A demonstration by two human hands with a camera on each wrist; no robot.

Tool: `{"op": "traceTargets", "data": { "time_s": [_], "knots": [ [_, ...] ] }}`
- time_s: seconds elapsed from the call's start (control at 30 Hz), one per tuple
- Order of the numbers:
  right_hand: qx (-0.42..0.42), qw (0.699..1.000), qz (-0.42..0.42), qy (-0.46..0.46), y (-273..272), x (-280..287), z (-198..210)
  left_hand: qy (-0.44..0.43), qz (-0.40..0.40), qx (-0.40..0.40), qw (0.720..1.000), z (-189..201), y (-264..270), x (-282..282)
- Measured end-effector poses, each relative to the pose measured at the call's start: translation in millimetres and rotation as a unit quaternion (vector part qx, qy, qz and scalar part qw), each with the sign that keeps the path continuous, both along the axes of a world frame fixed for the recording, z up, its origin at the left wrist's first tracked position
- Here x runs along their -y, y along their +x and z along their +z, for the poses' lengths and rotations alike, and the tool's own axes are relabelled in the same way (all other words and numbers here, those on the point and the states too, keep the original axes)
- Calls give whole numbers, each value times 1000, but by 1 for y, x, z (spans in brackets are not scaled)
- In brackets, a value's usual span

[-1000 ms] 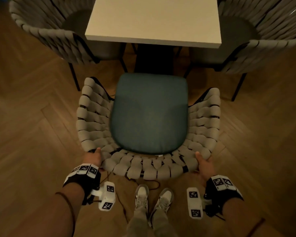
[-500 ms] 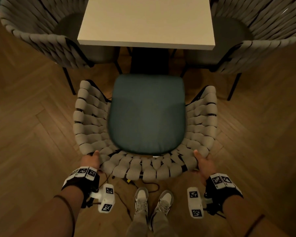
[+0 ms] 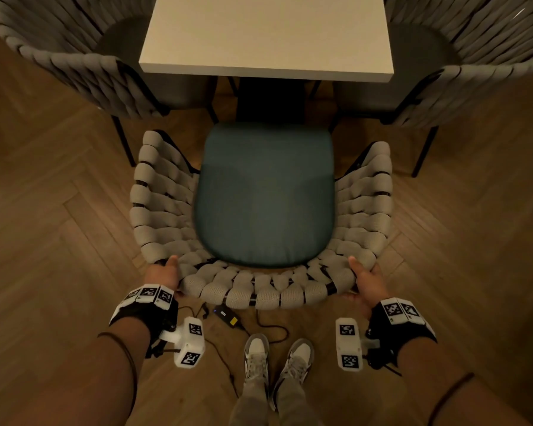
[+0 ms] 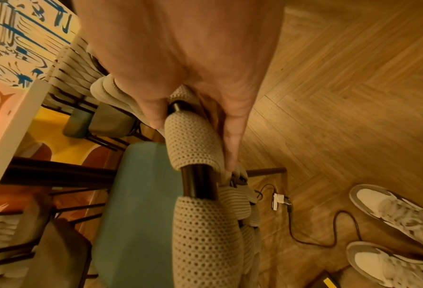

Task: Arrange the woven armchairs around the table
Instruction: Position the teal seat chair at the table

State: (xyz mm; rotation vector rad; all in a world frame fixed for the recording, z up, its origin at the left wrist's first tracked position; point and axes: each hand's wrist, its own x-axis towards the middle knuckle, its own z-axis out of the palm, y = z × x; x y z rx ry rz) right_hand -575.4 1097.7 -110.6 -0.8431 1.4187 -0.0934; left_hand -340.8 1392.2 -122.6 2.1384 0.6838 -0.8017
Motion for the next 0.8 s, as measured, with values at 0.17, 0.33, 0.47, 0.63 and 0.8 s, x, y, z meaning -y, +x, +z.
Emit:
{"op": "traceTargets", "data": {
  "time_s": [0.17,0.33,0.47,0.63,0.8],
  "knots": [
    [-14,1000,-12,-3,0,-3,1,11,-15,-5,1000,-4,3,-2],
    [-29,999,-18,-14,3,-6,3,18,-24,-18,999,3,3,1],
    [-23,1000,-10,-11,2,-6,3,20,-33,-14,999,0,5,-2],
    [-24,1000,-8,-10,1,-6,4,13,-32,-15,999,-2,6,-4],
    [-15,1000,-17,-5,1,-9,6,26,-42,-13,999,1,5,-4]
  ]
}}
